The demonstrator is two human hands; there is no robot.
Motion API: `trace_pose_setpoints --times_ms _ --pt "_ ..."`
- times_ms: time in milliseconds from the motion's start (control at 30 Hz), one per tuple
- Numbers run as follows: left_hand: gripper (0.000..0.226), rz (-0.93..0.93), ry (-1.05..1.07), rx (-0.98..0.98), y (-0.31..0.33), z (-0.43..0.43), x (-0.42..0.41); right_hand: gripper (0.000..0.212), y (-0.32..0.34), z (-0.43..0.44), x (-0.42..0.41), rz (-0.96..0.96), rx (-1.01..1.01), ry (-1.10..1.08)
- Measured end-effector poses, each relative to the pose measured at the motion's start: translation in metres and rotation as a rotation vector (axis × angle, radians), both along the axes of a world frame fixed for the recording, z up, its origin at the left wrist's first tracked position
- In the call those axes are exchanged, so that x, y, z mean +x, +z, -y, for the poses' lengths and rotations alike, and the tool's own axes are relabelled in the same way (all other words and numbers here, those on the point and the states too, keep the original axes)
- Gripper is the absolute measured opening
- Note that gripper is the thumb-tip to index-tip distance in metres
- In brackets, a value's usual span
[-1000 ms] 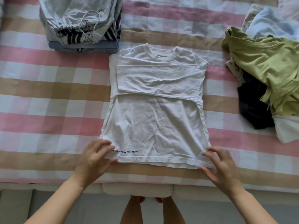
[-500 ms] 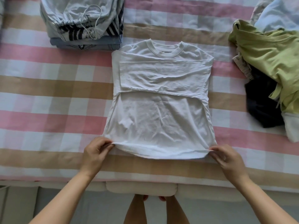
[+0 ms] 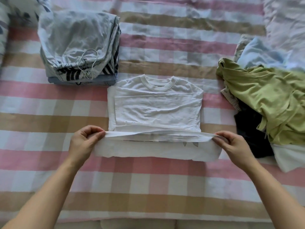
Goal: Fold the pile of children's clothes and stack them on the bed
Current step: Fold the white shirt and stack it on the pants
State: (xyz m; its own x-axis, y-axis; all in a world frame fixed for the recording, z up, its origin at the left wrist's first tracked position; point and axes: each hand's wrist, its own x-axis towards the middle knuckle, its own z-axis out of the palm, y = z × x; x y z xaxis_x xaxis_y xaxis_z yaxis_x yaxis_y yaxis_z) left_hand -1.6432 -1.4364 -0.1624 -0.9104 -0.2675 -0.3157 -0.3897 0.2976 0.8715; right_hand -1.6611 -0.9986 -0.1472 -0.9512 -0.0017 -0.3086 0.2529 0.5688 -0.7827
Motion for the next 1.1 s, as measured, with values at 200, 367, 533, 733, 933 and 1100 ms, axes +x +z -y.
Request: trace_pose_setpoints --times_ms 200,367,533,733,933,1100 --pt "0.011 0.129 0.190 0.225 -0.008 -0.007 -0.092 0.005 -0.005 0.002 -0.094 -0.027 -0.012 0.014" --pt "0.009 0.138 0.292 0.211 -0.026 -0.011 -0.136 0.013 -0.026 0.003 -0.151 0.019 -0.068 -0.027" --pt "0.010 0.118 0.277 0.155 -0.044 -0.007 -0.167 0.010 -0.049 0.011 -0.180 0.127 -0.124 -0.159" --pt "0.009 0.140 0.163 0.091 -0.060 0.005 -0.175 0.019 -0.057 0.012 -0.181 0.158 -0.128 -0.144" --pt "0.017 0.125 0.083 0.224 -0.058 0.016 -0.164 0.031 -0.057 0.004 -0.175 0.238 -0.216 -0.219" --pt "0.021 0.140 0.278 -0.025 -0.061 0.001 -0.183 0.012 -0.068 0.020 -0.196 0.189 -0.135 -0.512"
